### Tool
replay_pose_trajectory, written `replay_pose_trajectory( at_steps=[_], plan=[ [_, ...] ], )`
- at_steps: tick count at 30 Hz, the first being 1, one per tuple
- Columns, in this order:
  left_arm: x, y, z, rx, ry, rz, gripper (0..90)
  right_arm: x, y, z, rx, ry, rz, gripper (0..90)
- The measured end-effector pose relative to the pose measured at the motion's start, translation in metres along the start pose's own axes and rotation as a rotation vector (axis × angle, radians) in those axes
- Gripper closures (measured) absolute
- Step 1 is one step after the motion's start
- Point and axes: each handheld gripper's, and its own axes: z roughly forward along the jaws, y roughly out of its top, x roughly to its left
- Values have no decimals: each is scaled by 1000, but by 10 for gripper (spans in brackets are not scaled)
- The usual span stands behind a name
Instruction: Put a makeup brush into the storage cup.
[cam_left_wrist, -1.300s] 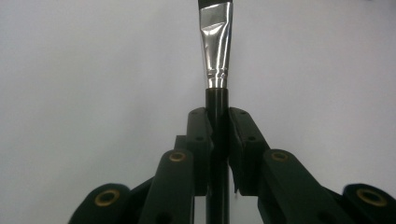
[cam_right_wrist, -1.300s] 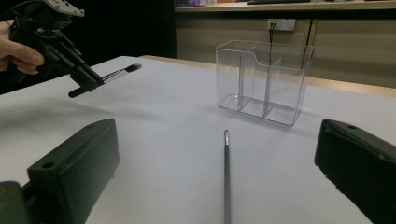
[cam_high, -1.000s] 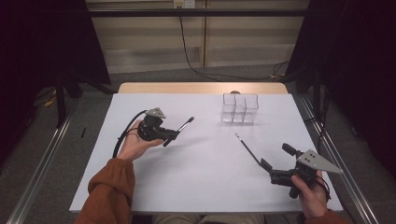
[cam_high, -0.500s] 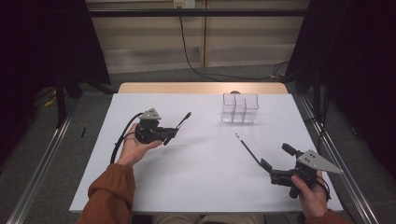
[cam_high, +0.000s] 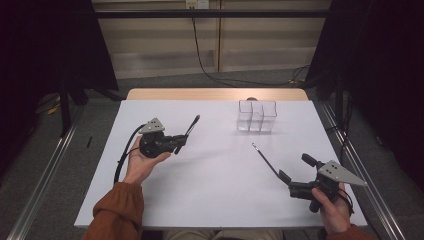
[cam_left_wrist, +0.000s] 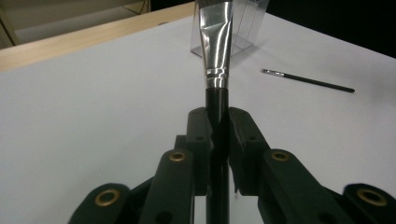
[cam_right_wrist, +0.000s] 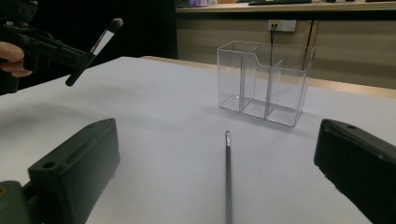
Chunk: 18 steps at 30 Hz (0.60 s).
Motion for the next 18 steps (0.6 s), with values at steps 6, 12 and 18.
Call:
replay_pose_trajectory(
  at_steps=[6,12,18],
  plan=[
    [-5,-3,-5,-26,3,2,798,0,0,1,3,4,-8,0],
    [-12,-2,-11,-49,-7,21,798,0,0,1,3,15,-3,0],
    [-16,-4,-17,-57,-8,19,798,1,0,2,9,27,0,0]
  ],
)
